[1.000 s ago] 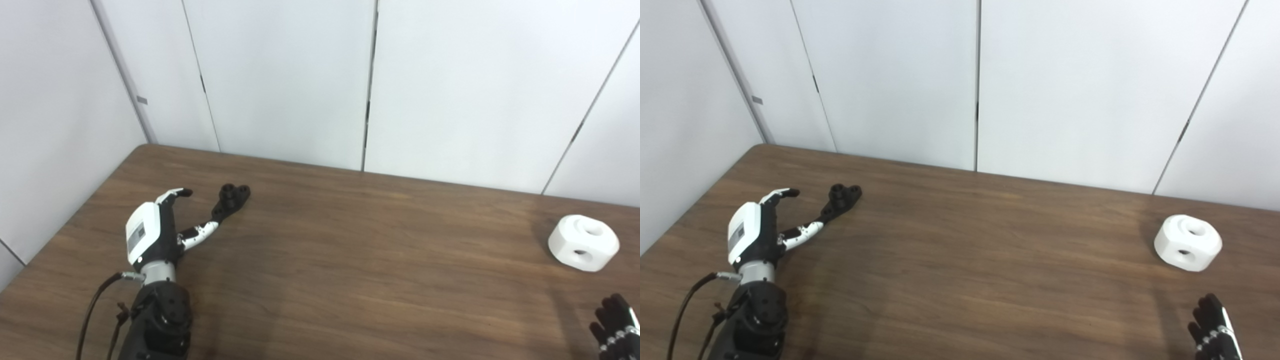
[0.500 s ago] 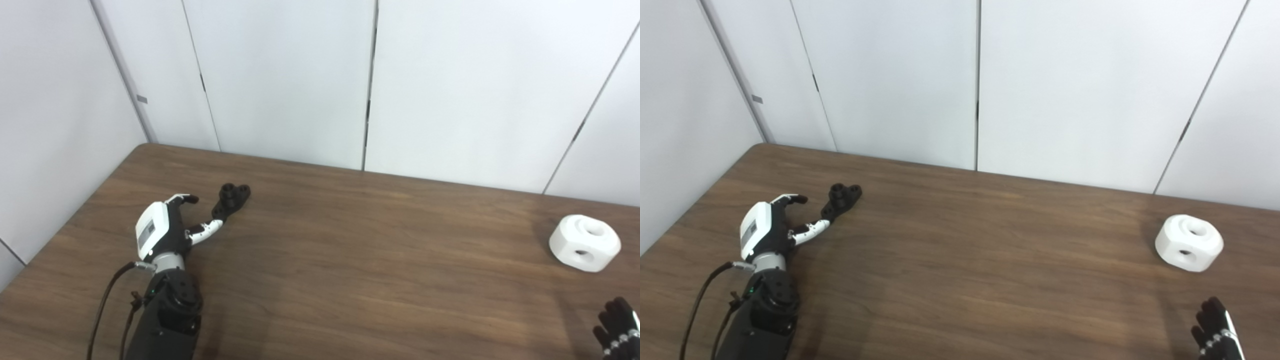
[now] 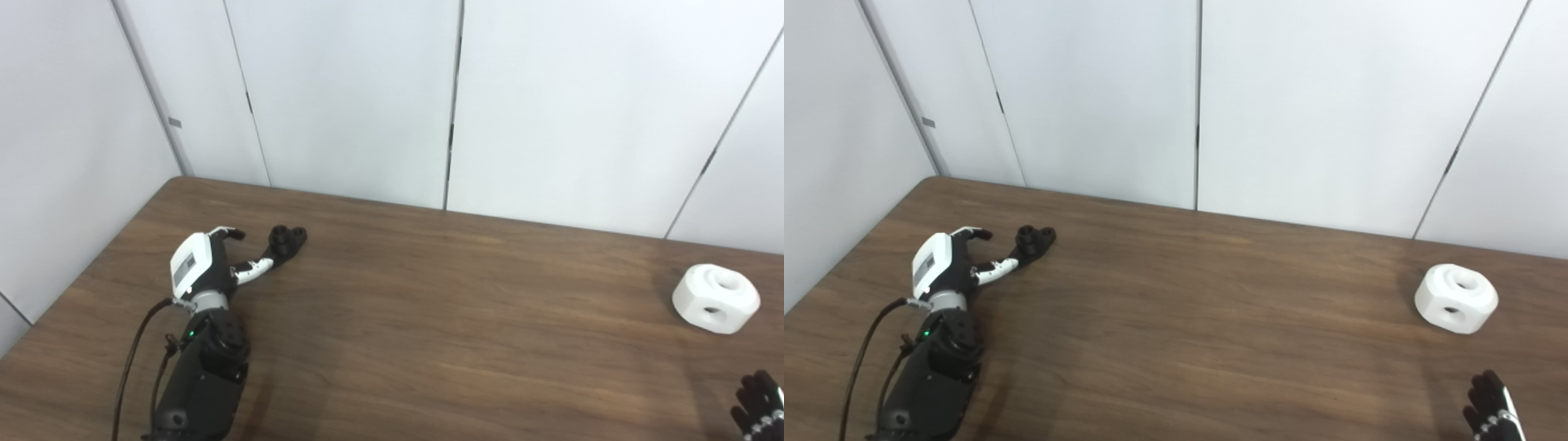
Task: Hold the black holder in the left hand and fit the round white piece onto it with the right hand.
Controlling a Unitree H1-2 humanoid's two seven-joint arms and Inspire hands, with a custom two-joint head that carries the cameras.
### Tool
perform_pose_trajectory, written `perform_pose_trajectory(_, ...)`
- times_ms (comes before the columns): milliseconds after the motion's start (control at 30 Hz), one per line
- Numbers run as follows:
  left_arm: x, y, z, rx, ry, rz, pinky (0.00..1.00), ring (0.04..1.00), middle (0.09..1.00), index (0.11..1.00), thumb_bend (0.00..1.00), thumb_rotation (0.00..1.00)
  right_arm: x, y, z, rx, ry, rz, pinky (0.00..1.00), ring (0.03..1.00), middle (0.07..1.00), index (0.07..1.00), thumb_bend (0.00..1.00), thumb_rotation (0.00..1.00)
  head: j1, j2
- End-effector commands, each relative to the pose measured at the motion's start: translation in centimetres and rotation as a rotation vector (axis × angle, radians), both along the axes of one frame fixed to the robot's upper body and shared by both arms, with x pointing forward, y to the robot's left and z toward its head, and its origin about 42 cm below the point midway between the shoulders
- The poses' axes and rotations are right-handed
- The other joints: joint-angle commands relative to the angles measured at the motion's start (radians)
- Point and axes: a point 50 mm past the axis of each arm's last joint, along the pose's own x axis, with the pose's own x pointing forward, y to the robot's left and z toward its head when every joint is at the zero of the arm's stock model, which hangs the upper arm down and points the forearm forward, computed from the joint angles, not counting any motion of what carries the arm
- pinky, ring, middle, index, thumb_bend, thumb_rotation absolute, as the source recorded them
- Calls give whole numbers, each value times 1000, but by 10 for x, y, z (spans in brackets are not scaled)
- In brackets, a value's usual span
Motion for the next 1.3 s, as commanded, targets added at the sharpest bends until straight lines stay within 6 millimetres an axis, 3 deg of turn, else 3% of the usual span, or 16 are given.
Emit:
perform_pose_trajectory(0, 12, 7, 11, 15, -10, -7, 806, 864, 833, 696, 816, 267, -21, -1, -20, 20, 94, -17, 1000, 1000, 988, 997, 656, 1000, -2, 1)
perform_pose_trajectory(267, 18, 8, 4, 53, 18, -29, 826, 881, 843, 686, 823, 259, -23, 0, -20, 9, 101, -19, 1000, 1000, 996, 1000, 684, 1000, -4, 3)
perform_pose_trajectory(533, 22, 3, -1, 109, 47, -35, 961, 924, 865, 647, 837, 283, -24, 2, -20, 13, 105, -22, 1000, 1000, 1000, 1000, 686, 1000, -4, 4)
perform_pose_trajectory(1267, 22, -14, 2, 118, 21, -62, 943, 914, 854, 633, 830, 293, -19, 0, -20, 13, 105, -17, 1000, 1000, 1000, 1000, 663, 1000, 4, 8)
